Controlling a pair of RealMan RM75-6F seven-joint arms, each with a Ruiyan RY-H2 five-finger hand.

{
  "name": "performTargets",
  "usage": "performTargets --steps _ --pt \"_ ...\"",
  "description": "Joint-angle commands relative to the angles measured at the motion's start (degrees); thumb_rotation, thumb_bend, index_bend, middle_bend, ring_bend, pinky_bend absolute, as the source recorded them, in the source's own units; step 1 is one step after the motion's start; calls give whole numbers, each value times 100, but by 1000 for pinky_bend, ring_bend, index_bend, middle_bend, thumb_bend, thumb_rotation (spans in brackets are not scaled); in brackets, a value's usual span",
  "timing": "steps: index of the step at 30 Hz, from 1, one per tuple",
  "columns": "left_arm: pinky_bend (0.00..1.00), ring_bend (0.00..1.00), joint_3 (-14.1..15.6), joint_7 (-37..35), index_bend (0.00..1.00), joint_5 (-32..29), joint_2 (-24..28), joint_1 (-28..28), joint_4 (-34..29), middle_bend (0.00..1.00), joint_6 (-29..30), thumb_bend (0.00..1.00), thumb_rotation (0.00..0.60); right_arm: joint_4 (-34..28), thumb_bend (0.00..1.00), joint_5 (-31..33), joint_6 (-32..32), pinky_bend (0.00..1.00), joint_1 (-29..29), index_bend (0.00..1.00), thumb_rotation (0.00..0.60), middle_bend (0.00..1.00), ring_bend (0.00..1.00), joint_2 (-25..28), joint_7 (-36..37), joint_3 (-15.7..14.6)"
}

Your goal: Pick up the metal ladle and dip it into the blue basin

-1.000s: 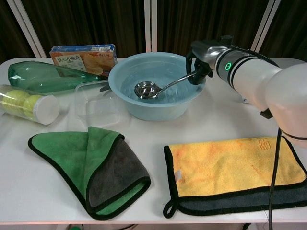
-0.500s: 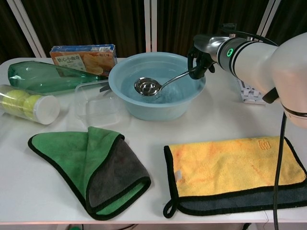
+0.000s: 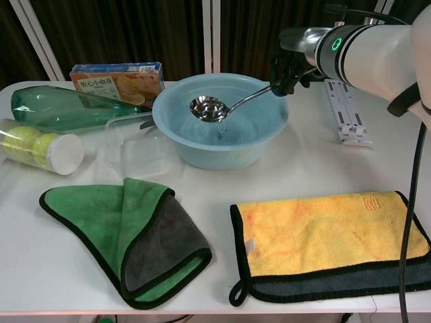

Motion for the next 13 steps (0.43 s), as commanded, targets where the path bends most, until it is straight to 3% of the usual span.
performTargets --steps 1,13 --pt "116 0 1 15 140 -12 -5 -8 -1 6 -23 145 600 -280 672 330 84 1000 113 812 600 682 763 269 -146 93" --pt "116 0 -4 70 141 -69 -14 -36 -18 6 -96 145 600 -895 673 1073 214 1000 360 810 600 682 763 958 -166 305"
